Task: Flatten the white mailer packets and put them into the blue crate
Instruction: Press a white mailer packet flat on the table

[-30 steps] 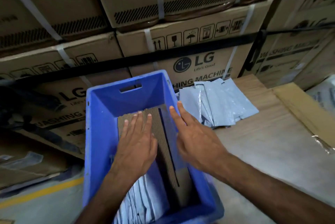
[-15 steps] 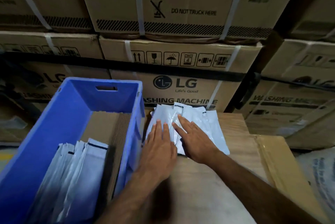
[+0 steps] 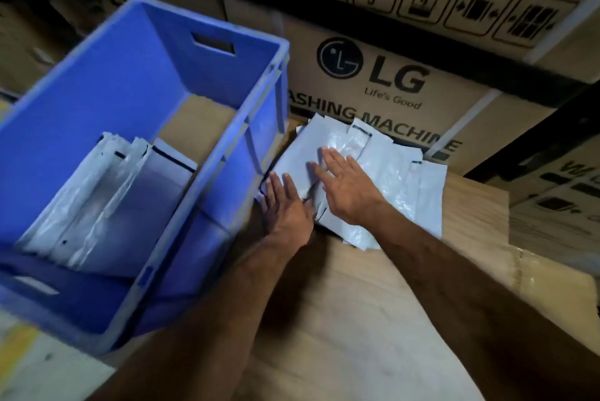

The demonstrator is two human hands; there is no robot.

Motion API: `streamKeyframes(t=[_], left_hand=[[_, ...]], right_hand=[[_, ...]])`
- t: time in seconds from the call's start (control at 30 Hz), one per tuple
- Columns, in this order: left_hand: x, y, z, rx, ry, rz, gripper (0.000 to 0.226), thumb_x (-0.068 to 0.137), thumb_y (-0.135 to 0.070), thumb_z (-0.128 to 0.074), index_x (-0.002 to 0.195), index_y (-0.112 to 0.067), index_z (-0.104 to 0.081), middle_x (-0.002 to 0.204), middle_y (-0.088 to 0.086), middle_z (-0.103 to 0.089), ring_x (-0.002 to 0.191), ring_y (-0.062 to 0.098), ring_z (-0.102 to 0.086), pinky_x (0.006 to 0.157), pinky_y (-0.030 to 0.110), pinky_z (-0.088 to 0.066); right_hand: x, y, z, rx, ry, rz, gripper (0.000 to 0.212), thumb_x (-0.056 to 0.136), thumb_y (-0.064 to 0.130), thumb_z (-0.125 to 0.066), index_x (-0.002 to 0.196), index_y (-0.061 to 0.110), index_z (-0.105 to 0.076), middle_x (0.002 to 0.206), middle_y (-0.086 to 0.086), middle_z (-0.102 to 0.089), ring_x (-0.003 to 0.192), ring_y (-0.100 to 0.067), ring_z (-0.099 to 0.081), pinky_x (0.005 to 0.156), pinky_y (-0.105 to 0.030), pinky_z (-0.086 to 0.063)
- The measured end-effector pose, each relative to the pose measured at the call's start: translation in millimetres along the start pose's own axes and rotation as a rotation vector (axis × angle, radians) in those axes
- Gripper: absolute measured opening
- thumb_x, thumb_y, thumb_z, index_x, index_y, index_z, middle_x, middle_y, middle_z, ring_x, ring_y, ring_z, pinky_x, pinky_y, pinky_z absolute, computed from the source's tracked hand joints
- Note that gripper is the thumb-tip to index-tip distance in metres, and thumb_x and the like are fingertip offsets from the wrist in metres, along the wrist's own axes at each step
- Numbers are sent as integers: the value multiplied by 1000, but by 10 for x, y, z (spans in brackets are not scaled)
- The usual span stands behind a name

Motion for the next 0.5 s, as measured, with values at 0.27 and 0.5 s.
streamKeyframes(t=[0.27, 0.5], left_hand=[[39, 77, -8, -2, -135, -64, 62, 103, -10, -35, 161, -13, -15, 169, 15, -12, 155, 30, -13, 123, 41, -17], [-368, 90, 302, -65, -419, -311, 53, 95, -3, -52, 148, 2, -46, 149, 17, -53, 139, 31, -48, 113, 33, -28]], right_hand=[[60, 7, -62, -49, -17, -18, 68, 103, 25, -34, 164, 25, -2, 170, -11, 7, 157, -27, 5, 127, -47, -1], [-316, 55, 162, -39, -178, -99, 72, 90, 14, -54, 159, 19, -31, 163, -18, -29, 153, -34, -24, 126, -54, -5]])
Point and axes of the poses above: each hand's wrist, its own x-axis towards the middle knuckle, its own z-axis out of the back of the hand, y = z × x, the point moved 4 cm from there along x, towards the middle knuckle
